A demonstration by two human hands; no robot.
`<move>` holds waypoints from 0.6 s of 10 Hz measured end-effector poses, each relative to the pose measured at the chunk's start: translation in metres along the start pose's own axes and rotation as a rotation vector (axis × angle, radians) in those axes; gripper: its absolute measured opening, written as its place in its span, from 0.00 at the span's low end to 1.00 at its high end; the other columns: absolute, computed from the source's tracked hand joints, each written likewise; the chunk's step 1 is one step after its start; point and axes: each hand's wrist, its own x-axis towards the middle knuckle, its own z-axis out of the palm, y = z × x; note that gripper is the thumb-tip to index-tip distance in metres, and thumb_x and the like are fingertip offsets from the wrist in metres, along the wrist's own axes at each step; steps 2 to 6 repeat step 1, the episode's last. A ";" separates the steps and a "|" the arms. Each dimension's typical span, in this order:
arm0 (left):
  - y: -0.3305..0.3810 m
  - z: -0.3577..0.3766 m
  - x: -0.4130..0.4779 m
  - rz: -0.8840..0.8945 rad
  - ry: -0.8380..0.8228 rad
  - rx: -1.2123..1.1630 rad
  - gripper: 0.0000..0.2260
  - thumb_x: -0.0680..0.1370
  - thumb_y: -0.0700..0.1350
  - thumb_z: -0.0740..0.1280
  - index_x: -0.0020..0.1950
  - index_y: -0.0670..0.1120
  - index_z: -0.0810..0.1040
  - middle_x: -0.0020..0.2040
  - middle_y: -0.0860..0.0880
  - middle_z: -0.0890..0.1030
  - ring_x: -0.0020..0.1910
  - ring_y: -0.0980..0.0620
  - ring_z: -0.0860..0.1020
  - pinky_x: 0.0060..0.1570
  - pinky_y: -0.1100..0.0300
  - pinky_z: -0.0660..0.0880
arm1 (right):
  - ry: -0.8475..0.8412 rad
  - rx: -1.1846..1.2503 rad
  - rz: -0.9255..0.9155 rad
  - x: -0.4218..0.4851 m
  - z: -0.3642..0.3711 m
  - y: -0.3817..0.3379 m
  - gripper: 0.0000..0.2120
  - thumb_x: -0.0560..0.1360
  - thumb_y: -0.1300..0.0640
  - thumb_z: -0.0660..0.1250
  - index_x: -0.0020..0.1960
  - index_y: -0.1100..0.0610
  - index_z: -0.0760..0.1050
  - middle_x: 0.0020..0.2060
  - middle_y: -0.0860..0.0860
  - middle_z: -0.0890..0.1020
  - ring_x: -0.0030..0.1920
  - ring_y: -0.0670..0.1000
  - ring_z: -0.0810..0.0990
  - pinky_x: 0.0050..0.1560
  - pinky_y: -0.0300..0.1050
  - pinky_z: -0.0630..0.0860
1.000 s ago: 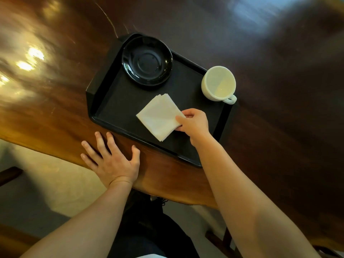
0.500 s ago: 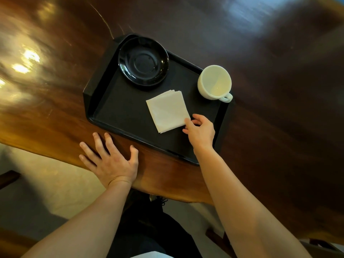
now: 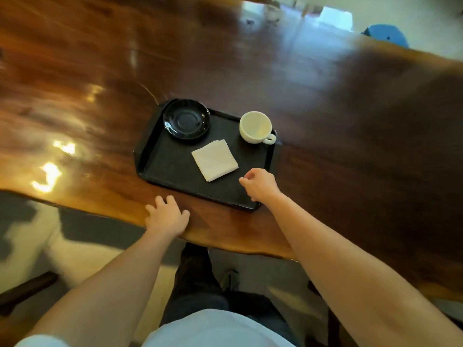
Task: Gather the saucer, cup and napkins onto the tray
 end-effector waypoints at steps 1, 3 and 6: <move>0.020 -0.027 -0.037 0.183 -0.117 0.062 0.27 0.84 0.55 0.60 0.81 0.46 0.63 0.76 0.42 0.72 0.72 0.41 0.74 0.68 0.46 0.74 | -0.050 -0.092 -0.072 -0.032 -0.018 0.002 0.14 0.81 0.48 0.65 0.61 0.57 0.76 0.51 0.58 0.83 0.43 0.56 0.80 0.51 0.54 0.83; 0.020 -0.027 -0.037 0.183 -0.117 0.062 0.27 0.84 0.55 0.60 0.81 0.46 0.63 0.76 0.42 0.72 0.72 0.41 0.74 0.68 0.46 0.74 | -0.050 -0.092 -0.072 -0.032 -0.018 0.002 0.14 0.81 0.48 0.65 0.61 0.57 0.76 0.51 0.58 0.83 0.43 0.56 0.80 0.51 0.54 0.83; 0.020 -0.027 -0.037 0.183 -0.117 0.062 0.27 0.84 0.55 0.60 0.81 0.46 0.63 0.76 0.42 0.72 0.72 0.41 0.74 0.68 0.46 0.74 | -0.050 -0.092 -0.072 -0.032 -0.018 0.002 0.14 0.81 0.48 0.65 0.61 0.57 0.76 0.51 0.58 0.83 0.43 0.56 0.80 0.51 0.54 0.83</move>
